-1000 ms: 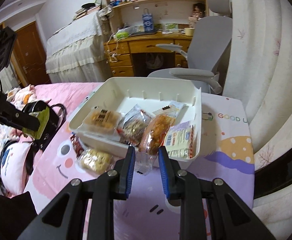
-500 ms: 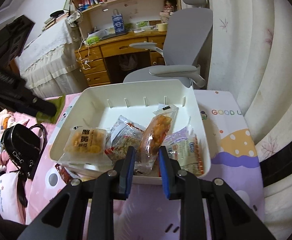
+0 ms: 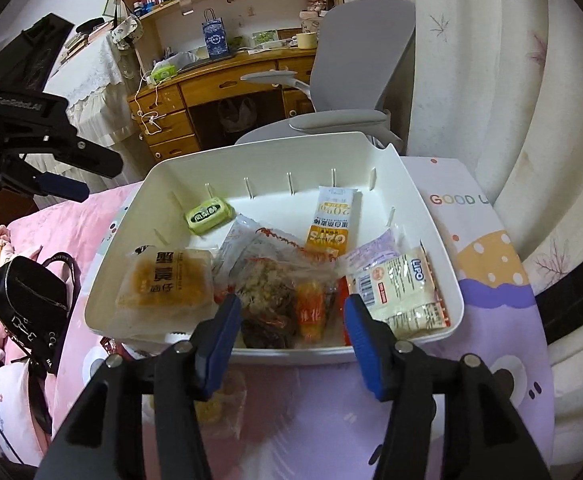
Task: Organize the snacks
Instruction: 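Lower both held snacks into the white tray and open both tools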
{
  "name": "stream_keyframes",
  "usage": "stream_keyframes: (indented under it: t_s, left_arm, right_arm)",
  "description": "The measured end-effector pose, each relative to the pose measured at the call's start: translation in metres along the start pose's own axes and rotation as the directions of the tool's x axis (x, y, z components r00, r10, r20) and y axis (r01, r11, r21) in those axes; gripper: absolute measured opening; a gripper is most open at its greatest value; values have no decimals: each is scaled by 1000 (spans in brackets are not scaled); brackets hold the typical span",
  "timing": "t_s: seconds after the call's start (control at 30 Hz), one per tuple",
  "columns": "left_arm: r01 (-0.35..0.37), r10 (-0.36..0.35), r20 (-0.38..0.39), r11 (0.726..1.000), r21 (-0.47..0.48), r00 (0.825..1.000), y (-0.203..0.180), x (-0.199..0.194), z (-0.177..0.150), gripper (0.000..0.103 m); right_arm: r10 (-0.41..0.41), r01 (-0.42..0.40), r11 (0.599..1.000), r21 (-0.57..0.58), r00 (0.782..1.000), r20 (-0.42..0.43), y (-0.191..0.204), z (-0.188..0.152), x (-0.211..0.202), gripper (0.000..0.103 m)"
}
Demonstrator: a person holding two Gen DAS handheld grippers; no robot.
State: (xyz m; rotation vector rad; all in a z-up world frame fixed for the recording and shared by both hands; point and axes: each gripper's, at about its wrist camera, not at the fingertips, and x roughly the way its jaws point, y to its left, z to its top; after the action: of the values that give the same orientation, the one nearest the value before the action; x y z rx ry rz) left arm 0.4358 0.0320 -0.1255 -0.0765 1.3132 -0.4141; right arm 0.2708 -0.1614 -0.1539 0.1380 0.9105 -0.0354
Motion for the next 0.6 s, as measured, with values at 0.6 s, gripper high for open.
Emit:
stream_keyframes:
  t_s: [0.6]
  left_arm:
    - [-6, 6, 53, 1000, 10, 999, 72, -34, -43, 74]
  right_arm:
    - [52, -45, 985, 167, 998, -38, 9, -28, -24, 77]
